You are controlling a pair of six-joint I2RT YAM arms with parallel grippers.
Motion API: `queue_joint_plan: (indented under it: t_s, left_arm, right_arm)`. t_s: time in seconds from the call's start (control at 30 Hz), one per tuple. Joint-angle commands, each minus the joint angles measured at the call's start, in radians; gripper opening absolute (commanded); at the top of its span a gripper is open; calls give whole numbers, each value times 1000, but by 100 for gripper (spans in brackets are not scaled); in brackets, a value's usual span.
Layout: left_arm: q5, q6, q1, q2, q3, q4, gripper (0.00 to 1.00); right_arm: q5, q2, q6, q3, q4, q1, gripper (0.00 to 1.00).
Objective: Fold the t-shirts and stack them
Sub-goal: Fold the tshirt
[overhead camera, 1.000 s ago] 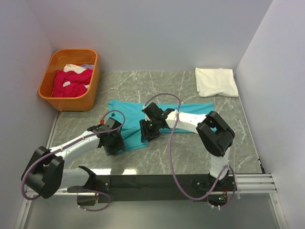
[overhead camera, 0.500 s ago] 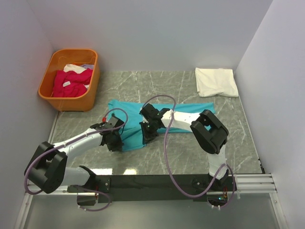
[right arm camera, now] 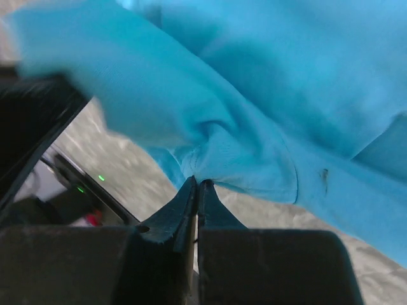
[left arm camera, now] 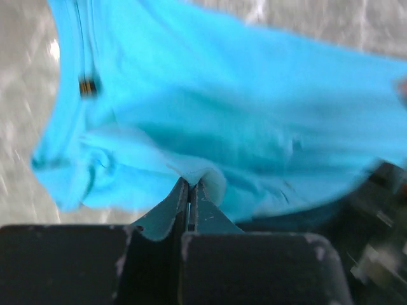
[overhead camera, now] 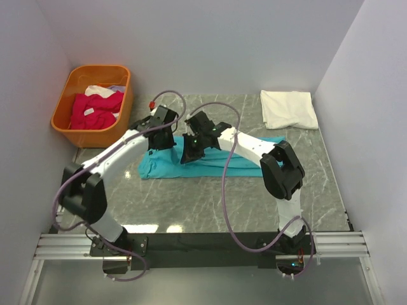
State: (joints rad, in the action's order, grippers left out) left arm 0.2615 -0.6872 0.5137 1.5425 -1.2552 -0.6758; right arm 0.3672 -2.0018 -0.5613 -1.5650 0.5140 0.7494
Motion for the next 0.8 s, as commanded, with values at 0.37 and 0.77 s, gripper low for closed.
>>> queue_joint_plan:
  t_s: [0.37, 0.77]
  left_arm:
    - [29, 192, -79, 237, -205, 82, 1]
    - [-42, 98, -121, 268, -107, 194, 1]
  right_arm:
    - [56, -141, -71, -151, -77, -165, 4]
    - [68, -229, -55, -211, -103, -212, 11]
